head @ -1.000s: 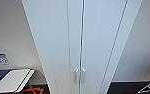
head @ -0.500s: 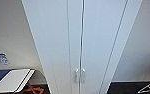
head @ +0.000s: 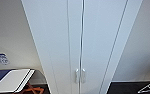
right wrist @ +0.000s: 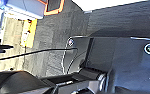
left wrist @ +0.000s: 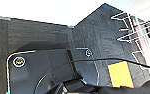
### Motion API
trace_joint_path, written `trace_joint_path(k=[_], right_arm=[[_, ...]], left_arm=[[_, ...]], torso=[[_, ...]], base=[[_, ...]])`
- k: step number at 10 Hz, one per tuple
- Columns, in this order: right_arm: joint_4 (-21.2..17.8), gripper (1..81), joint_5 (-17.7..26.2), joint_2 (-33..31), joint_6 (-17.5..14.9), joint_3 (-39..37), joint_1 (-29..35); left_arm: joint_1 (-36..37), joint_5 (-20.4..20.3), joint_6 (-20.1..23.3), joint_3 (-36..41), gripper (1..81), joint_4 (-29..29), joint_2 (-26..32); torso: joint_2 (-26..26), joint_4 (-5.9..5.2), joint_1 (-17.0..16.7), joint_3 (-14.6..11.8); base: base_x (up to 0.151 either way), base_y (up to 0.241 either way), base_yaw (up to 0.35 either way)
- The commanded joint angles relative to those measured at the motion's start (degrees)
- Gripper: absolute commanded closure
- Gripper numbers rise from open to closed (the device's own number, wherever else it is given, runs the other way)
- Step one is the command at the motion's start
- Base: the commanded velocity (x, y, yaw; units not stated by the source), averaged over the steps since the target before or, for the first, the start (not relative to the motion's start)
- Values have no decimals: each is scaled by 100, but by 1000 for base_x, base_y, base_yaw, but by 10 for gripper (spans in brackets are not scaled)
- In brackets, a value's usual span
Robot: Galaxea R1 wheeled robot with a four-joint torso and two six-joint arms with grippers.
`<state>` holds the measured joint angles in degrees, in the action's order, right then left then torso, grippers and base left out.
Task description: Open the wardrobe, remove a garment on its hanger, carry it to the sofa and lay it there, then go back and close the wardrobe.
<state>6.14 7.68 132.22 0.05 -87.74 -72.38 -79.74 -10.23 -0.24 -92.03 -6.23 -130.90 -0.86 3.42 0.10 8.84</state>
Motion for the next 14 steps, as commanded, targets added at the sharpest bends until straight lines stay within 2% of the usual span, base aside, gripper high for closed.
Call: trace_joint_path(k=[1,3,5,7,11,14], right_arm=[[105,10,234,-711,-31,1013,974],[229,10,225,-817,-22,1127,1220],[229,10,172,-975,-14,1320,1554],[229,10,58,-1037,-31,1559,1887],[229,10,120,-1125,13,2025,2828],[221,10,128,-1072,30,2121,3382]], left_arm=[[542,129,86,886,10,-1245,765],[691,-365,77,1089,10,-1627,1160],[1034,-410,33,1334,10,-1610,1495],[1455,-375,24,1714,10,-1636,1690],[2429,-305,24,2381,10,-1662,2031],[3055,-49,24,2769,10,-1574,2261]], torso=[[0,0,0,0],[2,0,2,0],[2,0,2,2],[2,0,2,2],[4,0,4,6],[6,0,6,11]], base=[[0,0,0],[0,0,0],[0,0,0],[0,0,0],[0,0,0],[0,0,0]])
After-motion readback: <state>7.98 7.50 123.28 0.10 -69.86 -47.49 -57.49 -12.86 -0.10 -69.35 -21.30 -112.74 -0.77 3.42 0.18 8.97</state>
